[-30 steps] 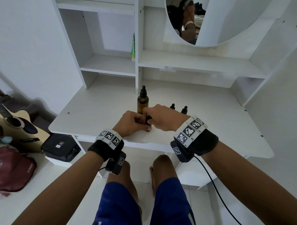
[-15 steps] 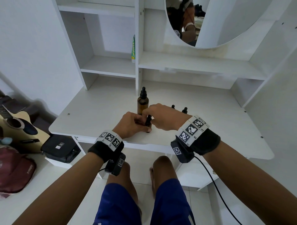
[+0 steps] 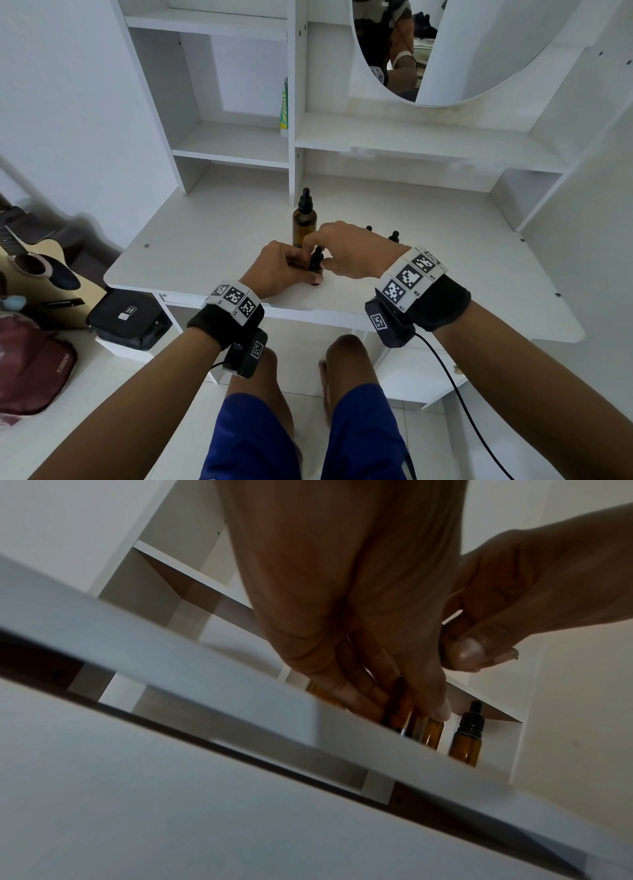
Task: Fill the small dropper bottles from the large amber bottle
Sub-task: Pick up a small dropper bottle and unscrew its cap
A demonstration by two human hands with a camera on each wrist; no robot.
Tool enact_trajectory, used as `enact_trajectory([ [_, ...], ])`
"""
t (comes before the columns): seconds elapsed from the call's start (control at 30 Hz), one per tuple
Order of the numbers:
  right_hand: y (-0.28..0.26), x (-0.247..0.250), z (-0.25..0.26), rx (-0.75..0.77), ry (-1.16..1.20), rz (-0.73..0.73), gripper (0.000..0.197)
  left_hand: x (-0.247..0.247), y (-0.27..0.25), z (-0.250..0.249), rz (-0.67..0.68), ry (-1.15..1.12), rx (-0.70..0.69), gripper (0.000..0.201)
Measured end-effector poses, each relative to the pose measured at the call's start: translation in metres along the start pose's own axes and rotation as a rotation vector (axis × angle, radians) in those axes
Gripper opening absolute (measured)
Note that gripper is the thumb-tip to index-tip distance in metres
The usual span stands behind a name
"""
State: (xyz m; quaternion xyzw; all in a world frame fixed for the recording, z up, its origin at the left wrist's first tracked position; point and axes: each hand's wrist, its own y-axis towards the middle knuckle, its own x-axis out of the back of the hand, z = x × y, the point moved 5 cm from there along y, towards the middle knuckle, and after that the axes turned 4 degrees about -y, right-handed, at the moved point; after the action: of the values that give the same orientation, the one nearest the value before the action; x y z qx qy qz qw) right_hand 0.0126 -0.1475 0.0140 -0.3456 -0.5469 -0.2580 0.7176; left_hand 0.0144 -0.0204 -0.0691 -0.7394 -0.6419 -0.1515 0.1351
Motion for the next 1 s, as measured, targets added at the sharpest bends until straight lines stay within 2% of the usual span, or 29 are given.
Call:
enact_trajectory([
  [0.07,0.001,-0.001,0.0,-0.008,-0.025,-0.026,0.018,0.0,0.0,0.0,0.001,0.003,-0.001,0.02],
  [0.17,0.004,-0.004,0.0,-0.055,-0.085,-0.038,0.024,0.0,0.002,0.001,0.003,0.008,0.005,0.021],
  [0.27,0.005,-0.002,0.003,-0.033,-0.077,-0.03,0.015,0.0,0.002,0.002,0.008,0.011,0.007,0.023],
  [0.4,0.002,0.0,0.004,0.009,-0.055,0.001,0.03,0.0,0.003,0.003,-0.007,0.022,0.01,0.022],
  [0.6,0.006,-0.004,0.003,-0.054,-0.106,-0.027,0.027,0.0,0.003,0.001,-0.003,0.016,-0.012,0.022],
  [0.73,0.006,0.001,0.006,-0.032,-0.103,-0.03,0.02,0.0,0.004,0.002,0.005,0.022,-0.006,0.02],
  [1.0,-0.011,0.033,-0.003,-0.029,-0.011,-0.153,0.016,0.001,0.006,0.008,-0.012,0.014,0.028,0.03],
])
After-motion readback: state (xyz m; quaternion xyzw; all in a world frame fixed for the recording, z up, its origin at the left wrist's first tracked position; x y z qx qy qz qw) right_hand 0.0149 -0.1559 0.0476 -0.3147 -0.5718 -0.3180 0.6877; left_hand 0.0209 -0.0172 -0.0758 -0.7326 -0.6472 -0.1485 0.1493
